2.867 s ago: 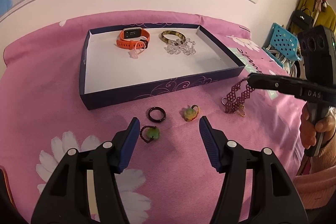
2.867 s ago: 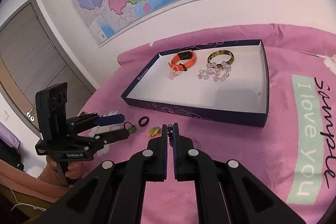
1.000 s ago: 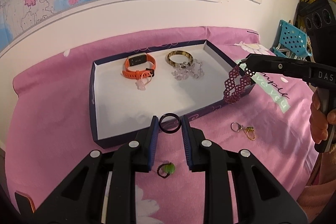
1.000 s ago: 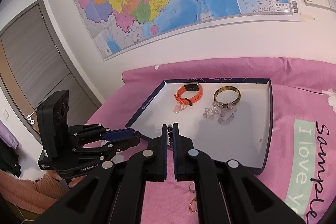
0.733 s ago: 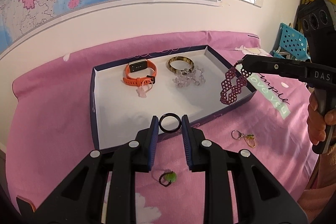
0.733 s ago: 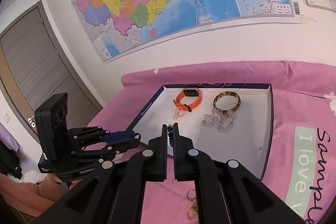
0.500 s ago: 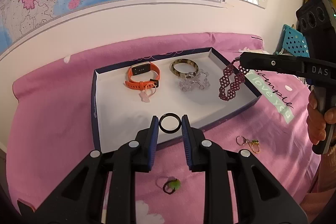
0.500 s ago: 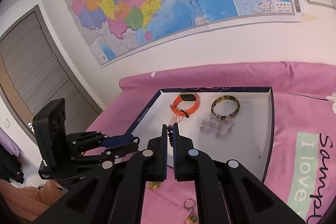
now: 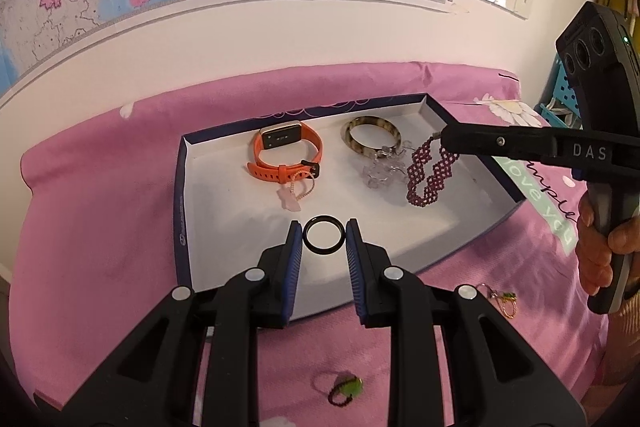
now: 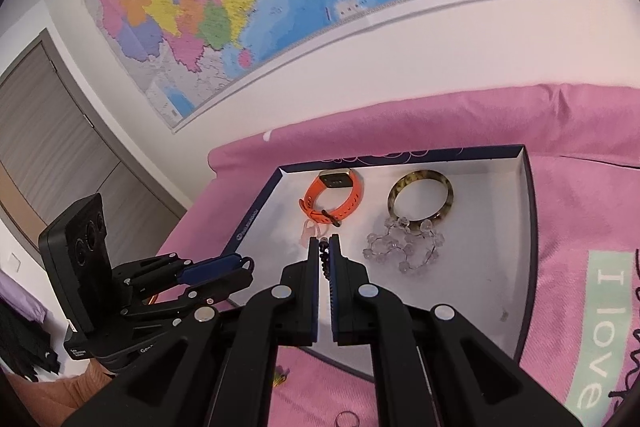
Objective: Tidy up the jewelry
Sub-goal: 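Carry the black ring with the left tool while the right tool carries the red bracelet over the box, then open both tools to drop the black ring and red bracelet into the box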
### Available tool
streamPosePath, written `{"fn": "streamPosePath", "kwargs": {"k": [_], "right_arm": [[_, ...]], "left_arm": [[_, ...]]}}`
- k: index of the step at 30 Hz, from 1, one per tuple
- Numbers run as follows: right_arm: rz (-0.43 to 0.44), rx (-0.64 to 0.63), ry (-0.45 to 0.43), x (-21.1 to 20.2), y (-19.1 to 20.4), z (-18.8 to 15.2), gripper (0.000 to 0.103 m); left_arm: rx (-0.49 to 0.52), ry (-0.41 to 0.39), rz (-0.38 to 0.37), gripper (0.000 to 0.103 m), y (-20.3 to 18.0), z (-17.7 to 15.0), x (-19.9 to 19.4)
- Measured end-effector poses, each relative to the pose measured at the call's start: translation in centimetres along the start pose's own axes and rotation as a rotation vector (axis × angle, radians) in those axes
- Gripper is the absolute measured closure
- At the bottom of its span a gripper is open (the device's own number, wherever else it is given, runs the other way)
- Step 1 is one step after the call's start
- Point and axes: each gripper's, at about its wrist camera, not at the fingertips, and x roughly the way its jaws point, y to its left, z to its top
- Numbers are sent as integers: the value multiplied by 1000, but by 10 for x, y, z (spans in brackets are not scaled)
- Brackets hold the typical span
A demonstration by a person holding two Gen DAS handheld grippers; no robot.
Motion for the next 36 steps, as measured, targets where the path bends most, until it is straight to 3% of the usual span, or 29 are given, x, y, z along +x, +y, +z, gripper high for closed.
{"fn": "streamPosePath", "kwargs": {"k": [13,36], "right_arm": [[44,73,1,21,-8,10,100],[-91,141,29,36,-41,4,99]], "left_arm": [[-33,52,14,80,10,7,29],[-38,131,38,80,11,13,64]]}}
